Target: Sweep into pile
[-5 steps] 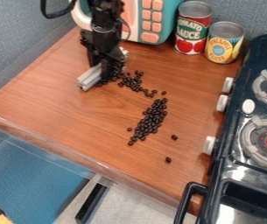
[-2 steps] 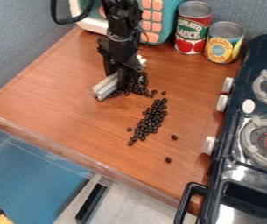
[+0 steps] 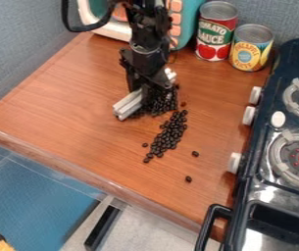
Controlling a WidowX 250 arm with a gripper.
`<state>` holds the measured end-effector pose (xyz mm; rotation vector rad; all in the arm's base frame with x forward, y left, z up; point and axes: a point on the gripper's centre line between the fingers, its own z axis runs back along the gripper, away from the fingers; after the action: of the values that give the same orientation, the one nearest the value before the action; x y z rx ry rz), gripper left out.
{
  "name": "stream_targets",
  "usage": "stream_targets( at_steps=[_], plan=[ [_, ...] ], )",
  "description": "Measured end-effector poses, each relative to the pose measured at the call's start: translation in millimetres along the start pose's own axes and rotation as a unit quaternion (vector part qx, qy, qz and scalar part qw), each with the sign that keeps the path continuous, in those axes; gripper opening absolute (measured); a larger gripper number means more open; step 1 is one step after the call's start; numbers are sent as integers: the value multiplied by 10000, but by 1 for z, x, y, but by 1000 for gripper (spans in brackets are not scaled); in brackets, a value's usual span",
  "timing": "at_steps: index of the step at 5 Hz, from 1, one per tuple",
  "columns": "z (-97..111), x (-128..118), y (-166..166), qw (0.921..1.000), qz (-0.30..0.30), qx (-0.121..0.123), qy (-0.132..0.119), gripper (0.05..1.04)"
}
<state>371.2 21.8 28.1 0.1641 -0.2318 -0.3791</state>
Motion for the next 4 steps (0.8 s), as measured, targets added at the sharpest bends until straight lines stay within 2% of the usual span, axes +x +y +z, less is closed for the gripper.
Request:
stream_targets(
  at_steps=[4],
  plan=[
    [8,-9,-49,9992,-335,-221,-44,368]
  ],
)
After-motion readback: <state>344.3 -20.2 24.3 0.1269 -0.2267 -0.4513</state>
